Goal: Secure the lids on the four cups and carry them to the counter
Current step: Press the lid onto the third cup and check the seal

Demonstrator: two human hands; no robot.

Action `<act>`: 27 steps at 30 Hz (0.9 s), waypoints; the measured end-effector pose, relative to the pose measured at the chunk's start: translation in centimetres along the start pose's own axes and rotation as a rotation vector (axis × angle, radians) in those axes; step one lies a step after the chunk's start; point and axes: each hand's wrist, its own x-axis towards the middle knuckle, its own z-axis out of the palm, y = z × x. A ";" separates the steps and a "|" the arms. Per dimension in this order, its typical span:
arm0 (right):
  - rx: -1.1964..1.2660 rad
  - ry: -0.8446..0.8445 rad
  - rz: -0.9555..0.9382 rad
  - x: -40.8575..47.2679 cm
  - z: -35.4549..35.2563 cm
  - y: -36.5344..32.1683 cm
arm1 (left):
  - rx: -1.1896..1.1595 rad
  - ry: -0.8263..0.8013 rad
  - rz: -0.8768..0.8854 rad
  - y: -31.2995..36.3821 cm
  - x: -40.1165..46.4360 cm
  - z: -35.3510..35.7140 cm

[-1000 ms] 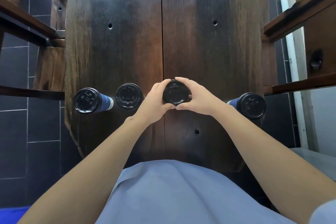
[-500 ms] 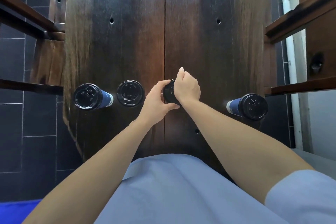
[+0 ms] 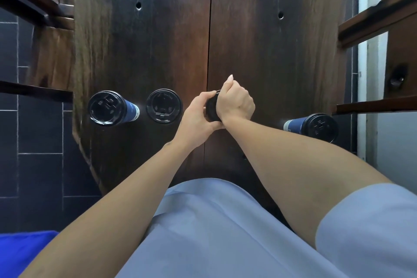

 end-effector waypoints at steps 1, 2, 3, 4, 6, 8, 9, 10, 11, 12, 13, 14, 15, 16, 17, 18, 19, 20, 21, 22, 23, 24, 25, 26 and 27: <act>-0.002 0.006 -0.001 0.0 0.0 0.0 | 0.001 -0.004 0.000 0.1 0.0 0.0; -0.004 0.008 0.001 0.0 0.0 0.0 | 0.001 -0.006 -0.001 0.1 0.0 -0.1; -0.005 0.005 0.003 -0.1 -0.1 0.0 | 0.001 -0.007 -0.003 0.1 0.0 -0.1; -0.004 -0.001 0.009 -0.1 -0.1 -0.1 | 0.003 -0.010 -0.004 0.2 -0.1 -0.1; 0.014 -0.017 0.023 0.0 -0.3 -0.1 | 0.009 -0.021 -0.006 0.2 -0.1 -0.2; 0.070 -0.052 0.032 0.1 -0.5 0.0 | 0.011 -0.043 -0.002 0.2 -0.2 -0.3; 0.127 -0.083 0.027 0.1 -0.7 0.2 | 0.012 -0.054 0.001 0.2 -0.2 -0.3; 0.207 -0.121 0.014 0.0 -0.9 0.5 | 0.015 -0.061 0.004 0.1 -0.3 -0.3; 0.301 -0.164 -0.007 -0.1 -1.3 0.9 | 0.019 -0.065 0.005 0.1 -0.3 -0.2; 0.392 -0.214 -0.039 -0.3 -1.9 1.6 | 0.025 -0.066 0.004 0.0 -0.4 -0.2; 0.463 -0.266 -0.086 -0.6 -2.5 2.3 | 0.031 -0.066 0.003 0.0 -0.3 -0.1; 0.507 -0.315 -0.142 -0.8 -3.0 3.3 | 0.034 -0.066 0.004 0.0 -0.3 -0.2; 0.533 -0.362 -0.194 -1.1 -3.5 4.4 | 0.031 -0.070 0.006 -0.1 -0.2 -0.2; 0.548 -0.413 -0.237 -1.3 -3.9 5.4 | 0.025 -0.075 0.009 -0.2 0.0 -0.4; 0.556 -0.467 -0.268 -1.4 -4.3 6.5 | 0.021 -0.081 0.011 -0.4 0.1 -0.4; 0.550 -0.515 -0.287 -1.4 -4.5 7.3 | 0.023 -0.087 0.010 -0.5 0.1 -0.5; 0.537 -0.556 -0.302 -1.3 -4.8 8.0 | 0.030 -0.094 0.009 -0.5 0.2 -0.5; 0.530 -0.592 -0.312 -1.2 -5.0 8.5 | 0.038 -0.100 0.009 -0.6 0.2 -0.5; 0.536 -0.626 -0.314 -1.1 -5.1 8.9 | 0.043 -0.105 0.010 -0.7 0.2 -0.4; 0.544 -0.652 -0.317 -0.9 -5.3 9.2 | 0.044 -0.108 0.011 -0.7 0.2 -0.3; 0.546 -0.663 -0.325 -0.9 -5.3 9.3 | 0.044 -0.108 0.010 -0.7 0.2 -0.3; 0.539 -0.661 -0.332 -0.8 -5.3 9.3 | 0.044 -0.107 0.011 -0.7 0.2 -0.3; 0.529 -0.654 -0.338 -0.8 -5.3 9.2 | 0.048 -0.102 0.012 -0.6 0.3 -0.4; 0.516 -0.646 -0.346 -0.8 -5.2 9.2 | 0.054 -0.098 0.014 -0.6 0.3 -0.4; 0.501 -0.643 -0.356 -0.7 -5.2 9.1 | 0.059 -0.095 0.018 -0.4 0.3 -0.5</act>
